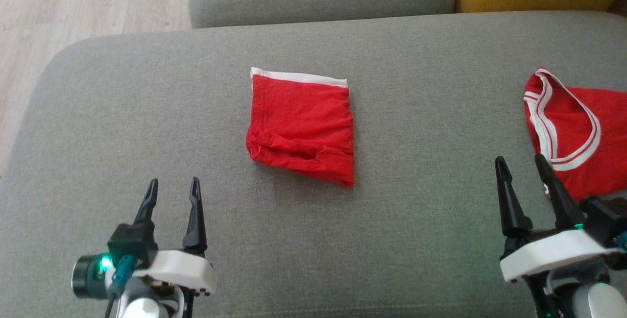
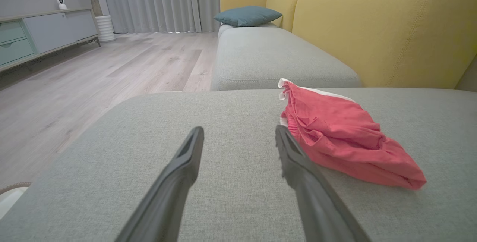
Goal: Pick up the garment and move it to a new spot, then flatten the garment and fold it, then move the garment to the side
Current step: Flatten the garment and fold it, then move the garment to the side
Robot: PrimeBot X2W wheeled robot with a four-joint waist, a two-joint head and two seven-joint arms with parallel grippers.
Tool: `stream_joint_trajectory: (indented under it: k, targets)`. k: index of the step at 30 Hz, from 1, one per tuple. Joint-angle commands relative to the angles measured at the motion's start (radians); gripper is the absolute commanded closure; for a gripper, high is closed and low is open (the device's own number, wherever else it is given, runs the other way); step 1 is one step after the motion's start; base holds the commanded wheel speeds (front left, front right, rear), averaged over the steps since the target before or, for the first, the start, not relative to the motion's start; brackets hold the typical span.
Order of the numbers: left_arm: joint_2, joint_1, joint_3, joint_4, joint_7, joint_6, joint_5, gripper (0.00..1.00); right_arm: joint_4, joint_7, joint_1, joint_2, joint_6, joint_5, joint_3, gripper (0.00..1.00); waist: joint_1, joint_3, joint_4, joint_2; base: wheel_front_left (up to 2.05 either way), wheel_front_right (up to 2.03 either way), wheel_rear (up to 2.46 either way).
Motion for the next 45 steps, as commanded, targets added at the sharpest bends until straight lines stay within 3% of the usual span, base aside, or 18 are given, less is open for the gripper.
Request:
stream_joint_trajectory:
  k: [1,25,31,38,45]
  targets:
    - [0.019,-0.031,0.032,-0.037,0.002,0.003,-0.003,0.0,-0.045,0.004,-0.018,-0.005,0.003,-0.006,0.017,0.0,0.0,-0.002,0.001,-0.0001,0.0,0.0,0.0]
    - [0.031,-0.036,0.02,-0.046,0.007,0.018,-0.013,0.0,-0.055,0.023,-0.017,0.006,0.003,-0.018,0.008,0.0,0.0,-0.004,0.009,-0.0001,0.0,0.0,0.0]
    - [0.03,-0.081,0.009,-0.066,-0.004,0.021,-0.001,0.0,-0.044,0.042,-0.053,-0.014,0.003,-0.017,0.008,0.0,0.0,0.047,0.042,-0.0001,0.0,0.0,0.0]
    - [0.01,-0.181,-0.011,-0.076,-0.024,0.012,0.011,0.0,0.067,0.063,-0.202,-0.054,0.003,0.014,0.079,0.0,0.0,0.163,0.108,-0.0001,0.0,0.0,0.0]
    - [-0.024,-0.283,-0.038,-0.056,-0.044,0.001,0.02,0.0,0.27,0.084,-0.39,-0.072,0.003,0.057,0.214,0.0,0.0,0.259,0.179,-0.0001,0.0,0.0,0.0]
